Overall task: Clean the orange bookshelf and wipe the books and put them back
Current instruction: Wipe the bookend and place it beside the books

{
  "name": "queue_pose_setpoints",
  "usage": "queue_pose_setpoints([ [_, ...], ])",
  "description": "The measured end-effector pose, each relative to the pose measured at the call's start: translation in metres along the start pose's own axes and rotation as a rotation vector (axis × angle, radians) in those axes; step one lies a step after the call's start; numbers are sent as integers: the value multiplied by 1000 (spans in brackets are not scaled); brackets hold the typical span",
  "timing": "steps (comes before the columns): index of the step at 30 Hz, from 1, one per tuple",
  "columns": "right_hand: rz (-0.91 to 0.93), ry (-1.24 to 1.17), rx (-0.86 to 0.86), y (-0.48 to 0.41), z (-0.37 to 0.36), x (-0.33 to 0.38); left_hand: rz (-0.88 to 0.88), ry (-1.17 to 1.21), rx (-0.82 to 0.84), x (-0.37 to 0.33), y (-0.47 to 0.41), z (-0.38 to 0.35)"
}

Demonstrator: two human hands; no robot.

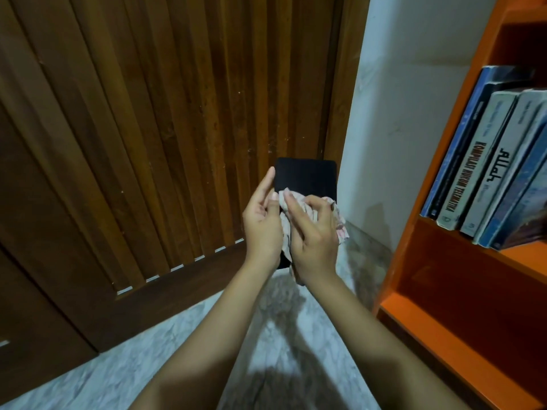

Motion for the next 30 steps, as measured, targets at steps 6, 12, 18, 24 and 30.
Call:
queue_pose_setpoints([
  [6,-380,-118,-47,17,6,-61,30,60,-76,7,4,9],
  [12,10,43,132,54,2,-35,31,68,-165,1,-10,21],
  [18,-275,-201,127,59,9,-55,92,113,-145,-1,-20,27],
  [24,-348,-442,244,57,7,-57,239,174,-161,3,-24,28],
  [30,-498,-652,118,43,11,-52,199,-261,84,-2,-18,13],
])
Point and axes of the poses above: each hand's wrist, its own y-axis away from the middle knuckle, its own z-axis out of the back of the hand, x = y × z, the point moved 6 cm from there along -y, towards the middle knuckle, and after that the axes turned 3 degrees about y, right-handed, at the moved point
